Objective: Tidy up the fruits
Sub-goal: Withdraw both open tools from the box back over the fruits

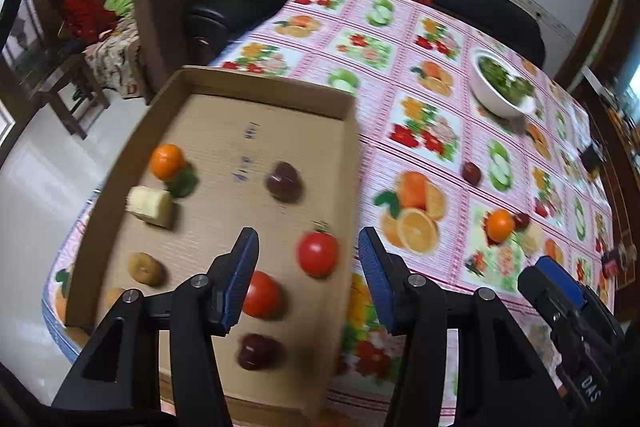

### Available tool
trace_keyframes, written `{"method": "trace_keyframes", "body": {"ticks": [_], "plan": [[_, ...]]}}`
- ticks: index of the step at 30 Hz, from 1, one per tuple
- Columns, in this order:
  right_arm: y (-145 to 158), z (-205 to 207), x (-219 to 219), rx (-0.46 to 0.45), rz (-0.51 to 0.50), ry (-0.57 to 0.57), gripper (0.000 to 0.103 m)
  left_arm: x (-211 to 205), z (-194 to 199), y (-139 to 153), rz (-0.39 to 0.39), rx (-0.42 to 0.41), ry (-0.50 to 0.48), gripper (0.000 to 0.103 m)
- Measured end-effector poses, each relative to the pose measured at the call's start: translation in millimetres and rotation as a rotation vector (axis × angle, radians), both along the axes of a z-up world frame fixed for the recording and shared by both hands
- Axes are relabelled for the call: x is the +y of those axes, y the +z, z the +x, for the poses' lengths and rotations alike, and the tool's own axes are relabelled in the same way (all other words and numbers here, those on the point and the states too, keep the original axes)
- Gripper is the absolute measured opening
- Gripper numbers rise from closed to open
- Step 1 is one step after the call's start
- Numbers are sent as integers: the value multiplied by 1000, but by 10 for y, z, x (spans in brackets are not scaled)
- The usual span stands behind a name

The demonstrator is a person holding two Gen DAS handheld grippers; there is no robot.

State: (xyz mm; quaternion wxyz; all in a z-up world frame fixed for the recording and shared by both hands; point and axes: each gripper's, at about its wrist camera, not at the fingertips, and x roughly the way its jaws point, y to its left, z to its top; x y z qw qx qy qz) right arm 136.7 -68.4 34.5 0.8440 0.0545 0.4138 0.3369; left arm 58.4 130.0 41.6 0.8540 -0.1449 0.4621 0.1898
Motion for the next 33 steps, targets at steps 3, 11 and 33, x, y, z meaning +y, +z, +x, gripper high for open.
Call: {"method": "trace_keyframes", "body": {"ticks": [3,11,33], "plan": [[-9,9,-179,6,4,-37,53,-138,18,19,7,1,-27,51],[-25,12,-549,5,11,-105,53,-324,35,37,9,4,-54,51],[-215,126,-1051,32,-3,-201,53,-831,237,-122,-18,58,-165,51]]}}
